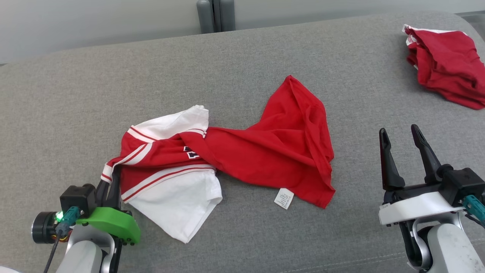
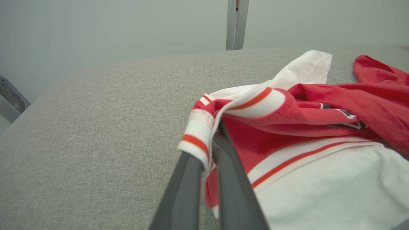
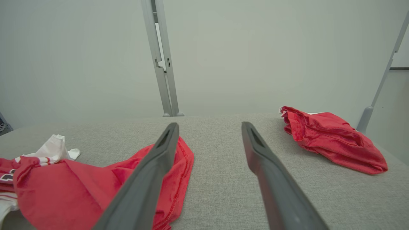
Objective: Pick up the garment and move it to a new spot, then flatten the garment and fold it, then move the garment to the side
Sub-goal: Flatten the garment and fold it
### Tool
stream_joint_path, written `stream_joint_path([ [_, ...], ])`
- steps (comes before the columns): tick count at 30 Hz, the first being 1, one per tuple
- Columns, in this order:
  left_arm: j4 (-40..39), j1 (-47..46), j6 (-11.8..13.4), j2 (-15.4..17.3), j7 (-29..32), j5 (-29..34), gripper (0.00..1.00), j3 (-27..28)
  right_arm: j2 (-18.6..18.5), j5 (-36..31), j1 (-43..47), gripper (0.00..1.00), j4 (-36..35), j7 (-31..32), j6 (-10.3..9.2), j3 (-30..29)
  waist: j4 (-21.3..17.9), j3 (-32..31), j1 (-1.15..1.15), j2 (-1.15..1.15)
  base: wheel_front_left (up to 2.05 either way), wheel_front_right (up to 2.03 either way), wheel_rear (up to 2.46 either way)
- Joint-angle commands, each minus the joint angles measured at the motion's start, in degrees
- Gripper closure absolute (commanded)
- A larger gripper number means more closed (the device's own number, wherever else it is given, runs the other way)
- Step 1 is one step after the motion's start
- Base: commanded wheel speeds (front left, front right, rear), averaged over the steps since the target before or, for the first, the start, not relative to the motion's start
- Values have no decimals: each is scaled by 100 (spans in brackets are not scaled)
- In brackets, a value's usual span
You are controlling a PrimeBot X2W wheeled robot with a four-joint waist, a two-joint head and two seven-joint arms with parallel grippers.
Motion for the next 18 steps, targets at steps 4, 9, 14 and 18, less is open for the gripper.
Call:
stream_joint_path([
  [4, -229, 130, -5, -167, -1, 139, 0, 204, -11, -29, 49, 0, 60, -15, -10, -31, 92, -138, 0, 0, 0, 0, 0],
  [9, -582, 285, -33, -381, -1, 338, 0, 518, -29, -25, 94, 0, 119, -14, -10, 12, 219, -336, 0, 0, 0, 0, 0],
  [14, -1170, 550, -17, -598, -1, 542, 0, 995, -10, -28, 153, 0, 142, -14, -10, 79, 319, -478, 0, 0, 0, 0, 0],
  [18, -1624, 795, -52, -736, 0, 774, 0, 1341, -16, -12, 220, 0, 176, -14, -10, 134, 354, -529, 0, 0, 0, 0, 0],
])
